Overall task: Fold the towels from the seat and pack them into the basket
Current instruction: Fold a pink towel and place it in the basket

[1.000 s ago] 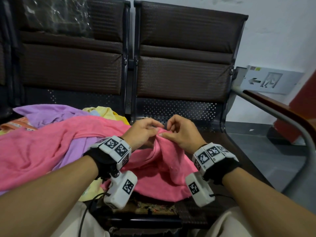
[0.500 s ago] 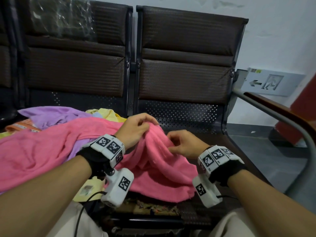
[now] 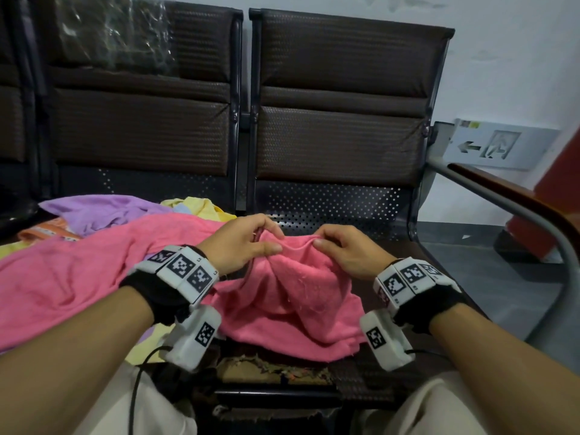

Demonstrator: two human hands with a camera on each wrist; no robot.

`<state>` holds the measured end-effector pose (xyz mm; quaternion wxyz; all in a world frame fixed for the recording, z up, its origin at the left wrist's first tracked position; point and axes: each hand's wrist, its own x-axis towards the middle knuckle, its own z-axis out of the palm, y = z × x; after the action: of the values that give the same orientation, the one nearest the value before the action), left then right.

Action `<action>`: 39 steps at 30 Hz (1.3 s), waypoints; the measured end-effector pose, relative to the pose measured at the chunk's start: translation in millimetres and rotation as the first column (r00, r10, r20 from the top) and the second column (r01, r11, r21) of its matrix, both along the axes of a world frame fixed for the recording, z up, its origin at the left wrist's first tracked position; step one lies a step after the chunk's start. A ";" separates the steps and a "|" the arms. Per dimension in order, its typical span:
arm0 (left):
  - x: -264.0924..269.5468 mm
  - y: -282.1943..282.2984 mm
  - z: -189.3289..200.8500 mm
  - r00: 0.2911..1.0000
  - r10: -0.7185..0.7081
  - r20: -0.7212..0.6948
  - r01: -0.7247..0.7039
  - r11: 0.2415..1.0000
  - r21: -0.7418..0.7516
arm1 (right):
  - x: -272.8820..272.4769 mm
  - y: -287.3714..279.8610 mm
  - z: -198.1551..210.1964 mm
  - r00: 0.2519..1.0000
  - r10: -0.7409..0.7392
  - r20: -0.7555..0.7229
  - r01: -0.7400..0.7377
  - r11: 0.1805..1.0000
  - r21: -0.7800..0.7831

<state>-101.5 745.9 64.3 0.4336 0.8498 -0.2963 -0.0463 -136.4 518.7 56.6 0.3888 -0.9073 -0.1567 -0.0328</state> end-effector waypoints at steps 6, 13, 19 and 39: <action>-2.8 8.8 7.9 0.963 0.035 0.269 -0.052 0.997 0.055 | -4.1 -11.3 5.6 0.992 0.075 -0.101 -0.091 0.983 -0.158; 0.4 9.4 19.4 0.884 0.088 0.459 -0.085 0.996 -0.028 | 1.7 -16.7 20.9 0.978 -0.123 0.166 0.164 0.950 -0.264; -0.6 6.3 16.0 0.912 -0.011 0.411 -0.035 0.994 0.103 | 4.4 -17.7 22.7 0.973 -0.113 0.200 0.208 0.803 -0.559; -49.1 16.4 141.1 0.832 0.315 0.457 -0.313 0.946 -0.082 | -41.7 -0.9 191.7 0.944 -0.175 0.280 0.269 0.899 -0.344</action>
<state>-150.6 762.3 205.4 0.3534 0.8721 -0.2480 0.2304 -178.1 517.8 248.3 0.1782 -0.9661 -0.1008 -0.1570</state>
